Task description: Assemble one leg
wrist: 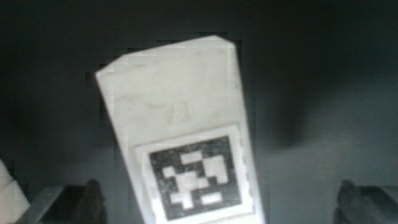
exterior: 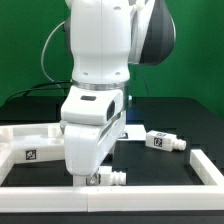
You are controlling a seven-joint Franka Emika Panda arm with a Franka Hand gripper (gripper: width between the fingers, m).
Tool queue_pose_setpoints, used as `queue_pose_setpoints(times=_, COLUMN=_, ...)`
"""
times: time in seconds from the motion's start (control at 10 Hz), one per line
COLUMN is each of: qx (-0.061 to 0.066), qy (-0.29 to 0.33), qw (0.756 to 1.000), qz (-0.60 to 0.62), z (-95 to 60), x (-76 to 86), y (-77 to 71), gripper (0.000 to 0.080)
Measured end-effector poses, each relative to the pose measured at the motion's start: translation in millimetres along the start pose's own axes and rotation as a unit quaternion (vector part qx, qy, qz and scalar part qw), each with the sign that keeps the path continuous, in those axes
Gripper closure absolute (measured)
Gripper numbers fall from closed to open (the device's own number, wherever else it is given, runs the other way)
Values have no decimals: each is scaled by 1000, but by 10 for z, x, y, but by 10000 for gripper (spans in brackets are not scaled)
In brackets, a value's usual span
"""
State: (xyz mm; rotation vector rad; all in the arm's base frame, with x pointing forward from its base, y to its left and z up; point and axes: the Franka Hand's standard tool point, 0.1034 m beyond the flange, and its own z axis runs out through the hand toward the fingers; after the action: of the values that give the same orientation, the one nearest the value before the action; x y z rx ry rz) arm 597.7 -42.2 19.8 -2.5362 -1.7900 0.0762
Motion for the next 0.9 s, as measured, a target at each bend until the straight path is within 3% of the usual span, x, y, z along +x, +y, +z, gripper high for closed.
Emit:
queue_pose_setpoints(times=0.1, qx=0, qy=0, qw=1000, qz=0, z=1, x=0, y=0, gripper=175)
queue_pose_setpoints(times=0.2, qx=0, qy=0, qw=1000, qz=0, z=1, x=0, y=0, gripper=346)
queue_pose_setpoints(times=0.3, qx=0, qy=-1, qw=1000, qz=-13, z=8, x=-28, y=5, gripper=346)
queue_pose_setpoints(times=0.4, qx=0, qy=0, qw=1000, qz=-29, z=9, x=-134, y=37, gripper=520)
queue_pose_setpoints(times=0.7, qx=-1, qy=-2, qw=999, qz=-38, z=9, x=-601, y=149, gripper=518)
queue_pose_setpoints(times=0.9, qx=-1, qy=-2, qw=999, qz=-34, z=10, x=-701, y=166, gripper=518)
